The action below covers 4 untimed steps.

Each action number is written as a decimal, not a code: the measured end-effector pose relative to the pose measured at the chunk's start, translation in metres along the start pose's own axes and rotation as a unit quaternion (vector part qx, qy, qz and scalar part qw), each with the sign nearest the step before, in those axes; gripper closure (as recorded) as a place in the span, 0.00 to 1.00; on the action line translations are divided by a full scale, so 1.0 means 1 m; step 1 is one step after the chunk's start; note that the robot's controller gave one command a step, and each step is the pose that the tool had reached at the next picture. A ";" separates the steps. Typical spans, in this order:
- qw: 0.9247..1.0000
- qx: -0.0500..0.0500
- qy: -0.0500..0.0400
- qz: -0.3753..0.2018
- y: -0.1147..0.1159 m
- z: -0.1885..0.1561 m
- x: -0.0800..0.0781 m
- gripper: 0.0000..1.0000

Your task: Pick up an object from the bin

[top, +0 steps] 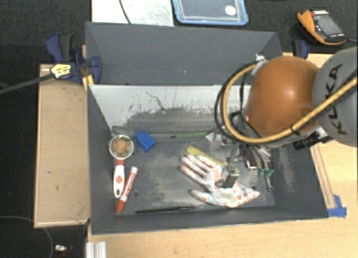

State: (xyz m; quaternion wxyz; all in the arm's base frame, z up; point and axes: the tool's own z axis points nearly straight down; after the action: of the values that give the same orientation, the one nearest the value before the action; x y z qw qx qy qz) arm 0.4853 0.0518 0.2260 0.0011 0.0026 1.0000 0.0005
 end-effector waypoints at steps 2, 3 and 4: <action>0.994 0.000 0.001 -0.111 0.010 -0.017 -0.003 0.00; 0.982 0.000 -0.010 -0.190 0.008 -0.012 -0.012 0.00; 0.975 0.000 -0.003 -0.224 -0.005 0.006 -0.035 0.00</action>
Offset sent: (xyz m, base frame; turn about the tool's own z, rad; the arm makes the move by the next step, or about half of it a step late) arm 0.0065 0.0209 0.0365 -0.4388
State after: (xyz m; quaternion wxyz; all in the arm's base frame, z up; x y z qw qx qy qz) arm 0.5202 0.0464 0.2203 0.0043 -0.2217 0.9751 0.0002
